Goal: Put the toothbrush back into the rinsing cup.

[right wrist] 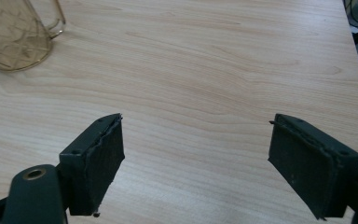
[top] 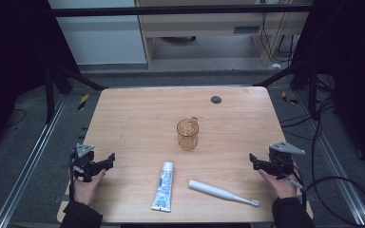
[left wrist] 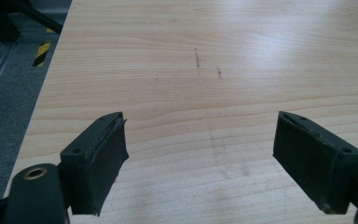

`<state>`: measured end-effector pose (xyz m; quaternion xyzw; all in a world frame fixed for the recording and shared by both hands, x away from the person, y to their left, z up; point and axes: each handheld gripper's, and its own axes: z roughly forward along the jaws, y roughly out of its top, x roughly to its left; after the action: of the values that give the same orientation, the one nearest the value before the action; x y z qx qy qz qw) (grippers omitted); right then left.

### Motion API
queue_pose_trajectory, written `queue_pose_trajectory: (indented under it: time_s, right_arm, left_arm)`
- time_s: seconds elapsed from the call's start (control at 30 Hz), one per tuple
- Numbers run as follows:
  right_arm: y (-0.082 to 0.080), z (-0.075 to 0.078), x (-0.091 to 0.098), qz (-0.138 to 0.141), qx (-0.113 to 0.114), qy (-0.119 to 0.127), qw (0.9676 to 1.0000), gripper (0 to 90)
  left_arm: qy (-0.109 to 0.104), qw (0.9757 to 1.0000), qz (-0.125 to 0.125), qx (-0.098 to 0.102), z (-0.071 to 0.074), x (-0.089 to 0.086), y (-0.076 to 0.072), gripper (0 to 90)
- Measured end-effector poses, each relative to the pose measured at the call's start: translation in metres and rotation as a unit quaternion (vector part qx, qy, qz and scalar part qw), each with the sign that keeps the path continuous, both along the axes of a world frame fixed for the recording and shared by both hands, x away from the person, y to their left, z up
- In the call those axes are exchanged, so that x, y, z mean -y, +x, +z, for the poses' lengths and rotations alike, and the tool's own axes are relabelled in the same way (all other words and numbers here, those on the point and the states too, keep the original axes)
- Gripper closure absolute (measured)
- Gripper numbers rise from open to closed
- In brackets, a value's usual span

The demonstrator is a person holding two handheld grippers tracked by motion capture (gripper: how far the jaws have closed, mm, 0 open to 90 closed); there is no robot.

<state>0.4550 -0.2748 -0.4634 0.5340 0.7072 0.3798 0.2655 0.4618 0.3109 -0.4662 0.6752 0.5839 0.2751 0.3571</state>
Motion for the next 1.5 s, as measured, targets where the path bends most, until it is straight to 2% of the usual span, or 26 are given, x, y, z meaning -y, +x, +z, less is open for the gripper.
queue_pose_trajectory:
  time_s: [0.3, 0.47, 0.57, 0.8, 1.0, 1.03, 1.1, 1.27, 1.37, 1.5]
  right_arm:
    - [-0.014, 0.008, -0.014, 0.050, 0.000, 0.017, 0.9986, 27.4]
    - [-0.020, 0.013, -0.029, 0.085, -0.001, 0.020, 0.9962, 34.1]
    - [-0.022, 0.015, -0.036, 0.099, -0.004, 0.019, 0.9949, 37.2]
    - [-0.029, 0.022, -0.051, 0.142, -0.008, 0.035, 0.9892, 42.5]
    - [-0.034, 0.026, -0.060, 0.158, -0.005, 0.038, 0.9866, 45.7]
    - [-0.035, 0.028, -0.065, 0.167, -0.006, 0.042, 0.9850, 47.4]
    - [-0.036, 0.028, -0.068, 0.172, -0.007, 0.045, 0.9841, 49.0]
    - [-0.039, 0.027, -0.078, 0.192, -0.011, 0.042, 0.9805, 51.9]
    - [-0.040, 0.027, -0.082, 0.197, -0.014, 0.040, 0.9795, 53.1]
    - [-0.042, 0.024, -0.091, 0.214, -0.023, 0.036, 0.9758, 55.2]
  left_arm:
    - [-0.008, 0.9996, -0.026, -0.003, -0.001, 0.008, -0.006, 19.4]
    - [0.007, 0.9993, -0.037, 0.004, 0.000, 0.013, -0.010, 22.8]
    - [0.005, 0.9993, -0.038, 0.003, 0.000, 0.013, -0.010, 24.6]
    - [0.016, 0.9991, -0.038, -0.003, 0.001, 0.017, -0.010, 27.8]
    - [0.021, 0.9990, -0.040, -0.002, 0.002, 0.019, -0.011, 29.1]
    - [0.022, 0.9989, -0.040, 0.000, 0.003, 0.019, -0.011, 29.3]
    - [0.023, 0.9989, -0.039, 0.001, 0.004, 0.019, -0.011, 29.6]
    - [0.023, 0.9990, -0.039, 0.003, 0.005, 0.020, -0.012, 29.9]
    - [0.021, 0.9990, -0.040, 0.004, 0.006, 0.020, -0.012, 29.9]
    - [0.021, 0.9990, -0.040, 0.005, 0.006, 0.020, -0.012, 30.0]
